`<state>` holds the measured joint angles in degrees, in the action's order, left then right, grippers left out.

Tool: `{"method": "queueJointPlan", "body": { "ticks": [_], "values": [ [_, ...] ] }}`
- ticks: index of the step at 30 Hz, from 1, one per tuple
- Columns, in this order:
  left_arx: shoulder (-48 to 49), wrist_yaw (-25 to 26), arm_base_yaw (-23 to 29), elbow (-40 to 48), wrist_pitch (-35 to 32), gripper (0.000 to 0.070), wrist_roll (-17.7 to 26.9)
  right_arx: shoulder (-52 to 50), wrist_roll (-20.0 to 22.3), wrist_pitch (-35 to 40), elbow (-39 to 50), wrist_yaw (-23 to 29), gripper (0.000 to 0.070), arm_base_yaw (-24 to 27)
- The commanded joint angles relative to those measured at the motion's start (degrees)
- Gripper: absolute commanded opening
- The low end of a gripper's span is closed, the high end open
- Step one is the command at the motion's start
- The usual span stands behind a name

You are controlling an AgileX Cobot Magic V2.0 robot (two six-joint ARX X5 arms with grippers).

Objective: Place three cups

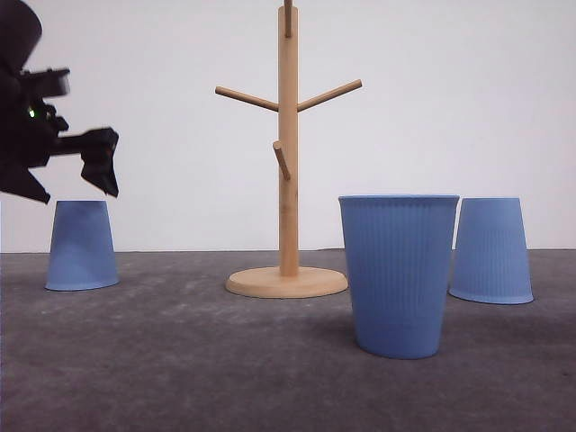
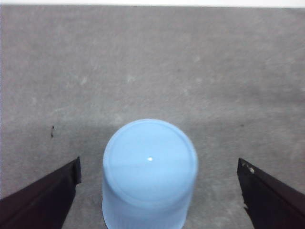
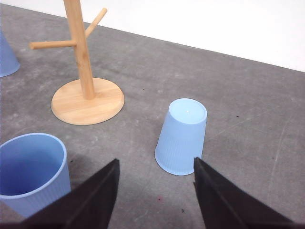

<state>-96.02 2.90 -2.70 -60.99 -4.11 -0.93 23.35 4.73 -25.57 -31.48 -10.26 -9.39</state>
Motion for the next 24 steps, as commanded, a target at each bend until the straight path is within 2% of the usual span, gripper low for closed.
{"method": "queueJointPlan", "body": {
  "ticks": [1, 7, 9, 12, 15, 20, 24],
  "values": [
    [-1.95, 0.20, 0.11, -1.95, -0.01, 0.0649, -0.20, 0.15, 0.20, 0.77, -0.57, 0.20, 0.0315, -0.24],
    [-3.55, 1.44, 0.11, -2.35, 0.99, 0.0624, -0.16, 0.15, 0.16, 2.77, -0.57, 0.20, 0.0315, -0.24],
    [-3.55, 1.44, 0.11, -2.34, 1.61, 0.0555, 0.00, 0.15, 0.15, 3.71, -0.57, 0.22, 0.0315, -0.24],
    [-3.55, 1.44, 0.14, -2.36, 2.62, 0.0401, 0.07, 0.15, 0.15, 4.49, -0.57, 0.22, 0.0315, -0.24],
    [-3.55, 1.44, 0.18, -2.36, 2.77, 0.0344, 0.24, 0.15, 0.15, 4.81, -0.57, 0.22, 0.0315, -0.24],
    [-3.41, 1.81, 0.18, -3.42, 3.42, 0.0344, 0.15, 0.15, -0.17, 5.00, -0.57, 0.21, 0.0315, -0.24],
    [-1.87, 3.41, 0.20, -6.00, 6.53, 0.0344, -0.15, 0.15, -0.26, 4.99, -0.57, 0.22, 0.0315, -0.24]
  ]
}}
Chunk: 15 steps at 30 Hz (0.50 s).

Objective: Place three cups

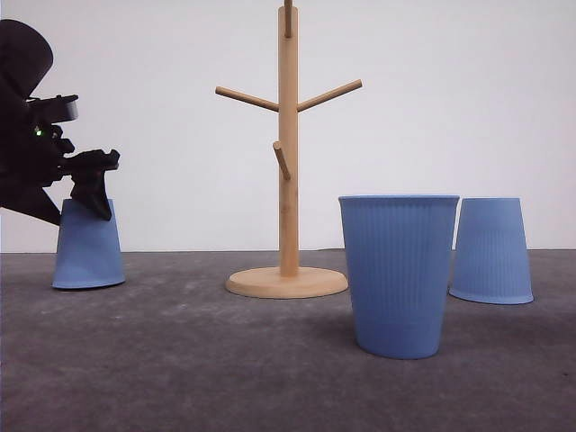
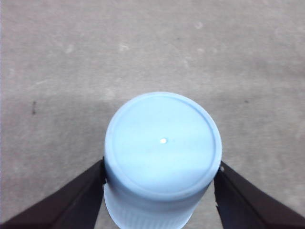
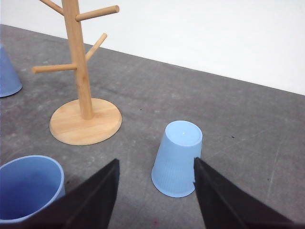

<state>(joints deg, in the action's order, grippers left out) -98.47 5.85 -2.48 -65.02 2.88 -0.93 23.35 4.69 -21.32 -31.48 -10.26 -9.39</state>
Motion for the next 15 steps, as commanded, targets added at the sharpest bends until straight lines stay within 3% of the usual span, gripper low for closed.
{"method": "queueJointPlan", "body": {
  "ticks": [1, 5, 9, 15],
  "values": [
    [1.16, 0.78, 0.00, -2.83, 0.83, 0.0344, -0.35, 0.15, -0.22, 0.76, -0.57, 0.22, 0.0315, -0.24],
    [3.84, 5.33, 0.68, -7.41, 8.45, 0.0344, -4.38, 0.15, -0.28, 0.79, -0.57, 0.20, 0.0315, -0.24],
    [5.52, 10.53, 1.98, -12.32, 14.26, 0.0347, -12.71, 0.15, -1.31, 1.61, -0.57, 0.18, 0.0315, -0.24],
    [6.20, 19.84, 4.44, -16.93, 11.57, 0.0348, -28.34, 0.15, -1.33, 3.14, -0.57, 0.17, 0.0315, -0.24]
  ]
}}
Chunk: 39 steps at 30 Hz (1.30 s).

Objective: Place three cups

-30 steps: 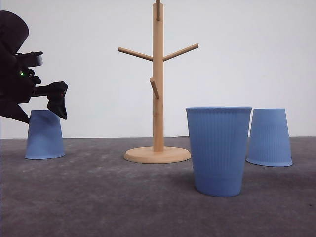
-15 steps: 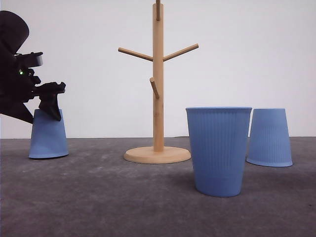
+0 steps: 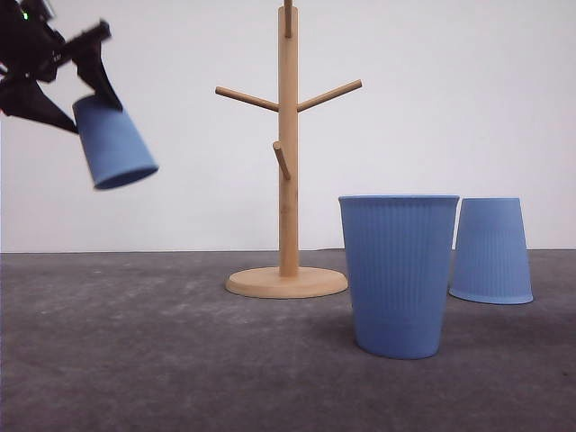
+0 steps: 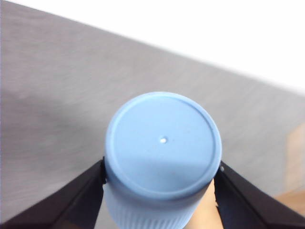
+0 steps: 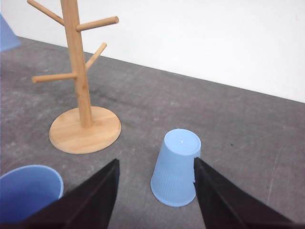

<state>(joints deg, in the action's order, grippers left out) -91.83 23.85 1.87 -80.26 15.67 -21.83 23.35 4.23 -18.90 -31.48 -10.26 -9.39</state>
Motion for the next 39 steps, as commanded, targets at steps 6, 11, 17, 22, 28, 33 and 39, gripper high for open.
{"method": "queueJointPlan", "body": {
  "ticks": [6, 11, 17, 22, 28, 33, 39],
  "values": [
    [-0.46, 6.27, 0.28, -1.97, -8.38, 0.0349, -18.25, 0.15, -0.85, 2.36, -0.57, 0.17, 0.0315, -0.24],
    [-0.68, 8.65, -0.90, -1.97, -12.07, 0.0351, -23.25, 0.15, -0.85, 3.41, -0.57, 0.17, 0.0315, -0.24],
    [-0.68, 9.95, -2.96, -1.97, -13.98, 0.0353, -25.41, 0.15, -0.85, 3.41, -0.57, 0.17, 0.0315, -0.24],
    [-0.96, 10.06, -5.87, -1.97, -13.94, 0.0353, -25.41, 0.15, -0.85, 3.42, -0.57, 0.17, 0.0315, -0.24],
    [-2.11, 9.60, -9.52, -1.97, -14.01, 0.0353, -24.83, 0.15, -0.85, 3.43, -0.57, 0.15, 0.0315, -0.24],
    [-3.27, 8.74, -12.02, -1.96, -14.00, 0.0353, -23.67, 0.15, -0.85, 3.44, -0.57, 0.15, 0.0315, -0.24],
    [-3.86, 7.00, -13.32, -1.96, -13.14, 0.0353, -22.42, 0.15, -0.85, 3.45, -0.57, 0.15, 0.0315, -0.24]
  ]
}}
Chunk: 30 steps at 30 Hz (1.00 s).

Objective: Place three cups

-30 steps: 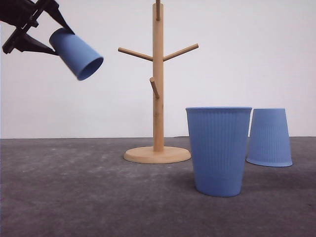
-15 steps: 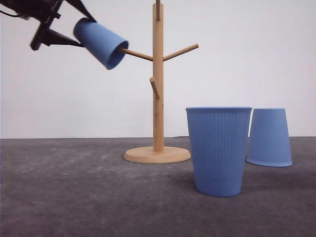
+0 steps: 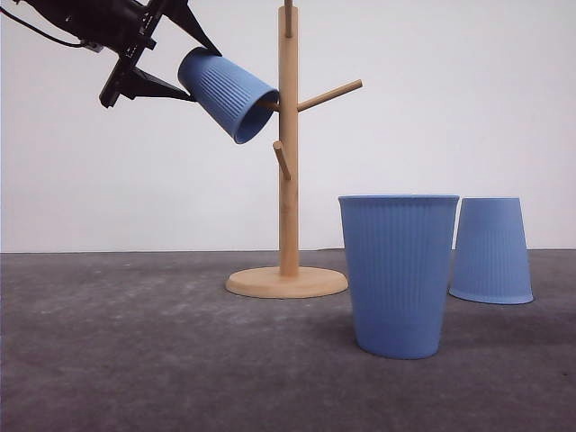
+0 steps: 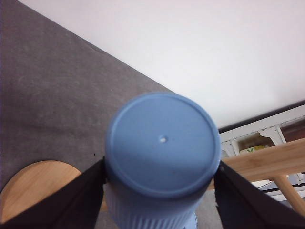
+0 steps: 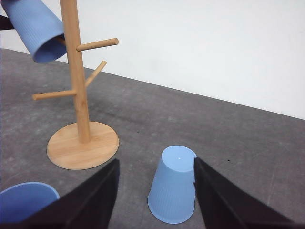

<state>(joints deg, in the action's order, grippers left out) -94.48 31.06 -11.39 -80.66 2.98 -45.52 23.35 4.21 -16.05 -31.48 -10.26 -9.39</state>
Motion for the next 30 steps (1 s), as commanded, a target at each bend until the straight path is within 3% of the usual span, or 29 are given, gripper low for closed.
{"method": "queueJointPlan", "body": {
  "ticks": [1, 9, 13, 26, 30],
  "values": [
    [-1.28, -0.40, -0.10, -1.55, -0.05, 0.0353, 1.45, 0.14, -0.83, 0.61, -0.57, 0.15, 0.0315, -0.24],
    [-1.33, -1.13, -0.32, -1.55, 4.01, 0.0369, 4.55, 0.14, -0.83, 0.64, -0.57, 0.15, 0.0315, -0.24],
    [-1.33, -1.09, -0.52, -1.55, 3.66, 0.0483, 4.68, 0.14, -0.83, 0.66, -0.57, 0.15, 0.0315, -0.24],
    [-1.33, -0.87, -0.62, -1.55, 3.43, 0.0494, 5.34, 0.13, -0.83, 0.66, -0.57, 0.15, 0.0315, -0.24],
    [-1.33, 0.87, -0.62, -1.57, 3.44, 0.0604, 7.21, 0.14, -0.83, 0.65, -0.57, 0.17, 0.0315, -0.24]
  ]
}}
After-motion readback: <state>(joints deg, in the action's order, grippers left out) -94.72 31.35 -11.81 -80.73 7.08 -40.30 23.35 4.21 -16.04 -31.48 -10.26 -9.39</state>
